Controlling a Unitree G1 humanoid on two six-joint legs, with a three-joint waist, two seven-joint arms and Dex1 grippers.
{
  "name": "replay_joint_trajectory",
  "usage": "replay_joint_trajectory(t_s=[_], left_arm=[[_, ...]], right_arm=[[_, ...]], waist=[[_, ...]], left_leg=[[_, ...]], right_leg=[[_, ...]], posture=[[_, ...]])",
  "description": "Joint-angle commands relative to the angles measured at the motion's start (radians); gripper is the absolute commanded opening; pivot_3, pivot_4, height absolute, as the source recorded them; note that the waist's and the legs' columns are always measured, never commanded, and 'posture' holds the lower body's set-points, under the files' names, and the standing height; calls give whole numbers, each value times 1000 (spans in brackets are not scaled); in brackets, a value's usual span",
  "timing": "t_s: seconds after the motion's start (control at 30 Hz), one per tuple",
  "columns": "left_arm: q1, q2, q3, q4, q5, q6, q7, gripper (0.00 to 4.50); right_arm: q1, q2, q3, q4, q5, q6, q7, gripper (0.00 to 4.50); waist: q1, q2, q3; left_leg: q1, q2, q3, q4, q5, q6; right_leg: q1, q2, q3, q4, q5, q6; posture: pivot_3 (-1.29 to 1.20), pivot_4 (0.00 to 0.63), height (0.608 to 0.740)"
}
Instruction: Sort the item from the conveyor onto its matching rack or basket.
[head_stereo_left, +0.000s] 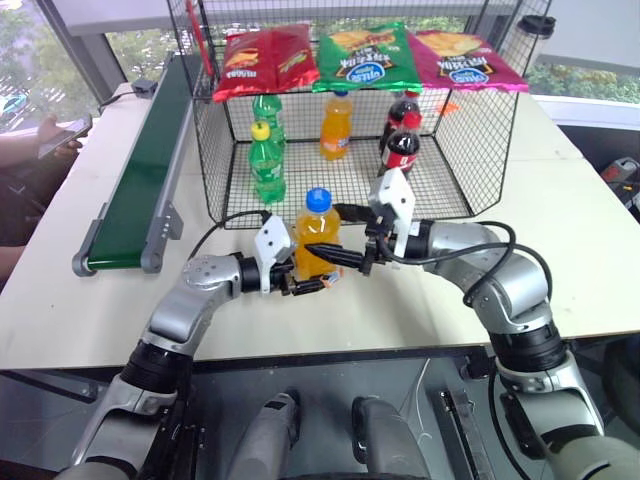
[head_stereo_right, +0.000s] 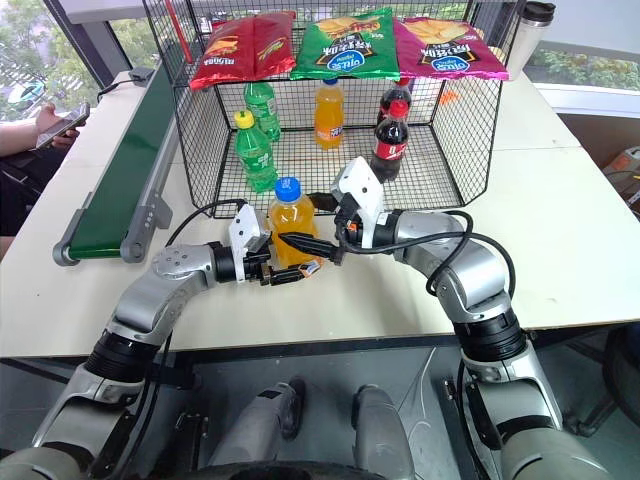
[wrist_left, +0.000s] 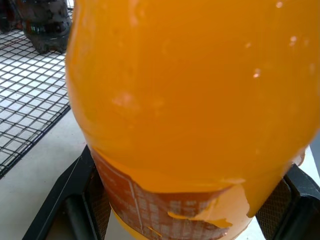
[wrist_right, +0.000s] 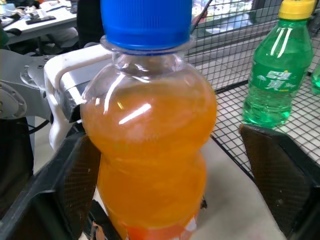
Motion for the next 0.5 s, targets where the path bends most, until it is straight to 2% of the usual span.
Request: replay_joint_trajectory(t_s=[0.03,0.07,0.3,0.4,0.5], left_arm=[[-23,-12,4,-50,-8,-21,-13,3004],[-23,-13,4,-51,-7,-20,-13,3004],[-26,-17,17,-46,-5,8,6,3004],[-27,-26,28,-38,-4,-2,15,4435],[-26,-26,31,-38,20,-2,45,4435]], right_arm=[[-47,16,-32,1,-2,-24,-17,2205],[-48,18,-33,0,-1,-25,-15,2100],[-58,15,-32,-9,-7,-16,-23,2098],[-60,16,-34,-9,-11,-16,-28,2098],[-64,17,-38,-1,-19,-20,-41,2098]], waist=[[0,0,0],[0,0,0],[0,0,0],[0,0,0],[0,0,0]], left_leg=[[0,0,0,0,0,0],[0,0,0,0,0,0],[0,0,0,1,0,0],[0,0,0,1,0,0],[0,0,0,1,0,0]], right_leg=[[0,0,0,0,0,0],[0,0,0,0,0,0],[0,0,0,1,0,1],[0,0,0,1,0,1],[0,0,0,2,0,1]], posture=[[0,150,739],[0,150,739],[0,150,739],[0,150,739],[0,150,739]])
